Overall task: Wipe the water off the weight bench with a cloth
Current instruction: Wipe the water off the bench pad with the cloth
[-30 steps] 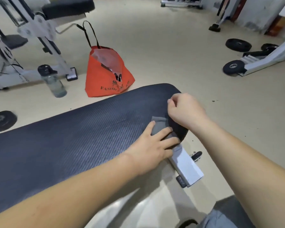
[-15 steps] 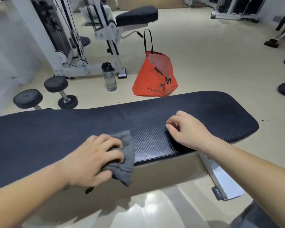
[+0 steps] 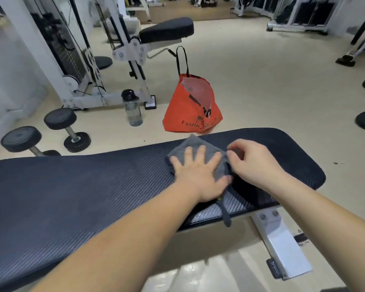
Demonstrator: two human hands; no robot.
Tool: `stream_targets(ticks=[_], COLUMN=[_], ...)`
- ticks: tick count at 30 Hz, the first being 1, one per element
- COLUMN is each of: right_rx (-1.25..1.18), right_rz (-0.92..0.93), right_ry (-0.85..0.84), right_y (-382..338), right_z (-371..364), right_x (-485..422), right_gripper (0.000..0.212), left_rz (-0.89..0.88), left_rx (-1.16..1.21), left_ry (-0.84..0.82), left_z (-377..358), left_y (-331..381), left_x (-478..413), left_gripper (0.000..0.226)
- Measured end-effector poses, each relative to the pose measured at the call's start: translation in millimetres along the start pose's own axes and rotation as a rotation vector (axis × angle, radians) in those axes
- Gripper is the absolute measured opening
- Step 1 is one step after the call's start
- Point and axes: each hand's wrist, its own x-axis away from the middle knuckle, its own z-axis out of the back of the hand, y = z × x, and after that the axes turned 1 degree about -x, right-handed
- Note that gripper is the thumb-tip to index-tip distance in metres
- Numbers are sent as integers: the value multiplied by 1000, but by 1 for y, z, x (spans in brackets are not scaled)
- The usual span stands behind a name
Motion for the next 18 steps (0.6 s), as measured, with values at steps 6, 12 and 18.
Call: stream_targets(ticks=[6,12,18], right_rx=[-95,-53,-65], right_rz=[-91,49,263], right_ry=[81,-75,-218], right_y=[11,-39,-108], right_z=[15,-13,-58], right_x=[-7,4,24], right_gripper=[17,10,12], left_rz=[-387,-538,-121], left_rx=[-55,-142,-208], left_ry=[58,282,212], left_z=[-14,-32,-16], left_y=[83,-9,-164], left_x=[20,79,157], left_gripper=[55,50,50])
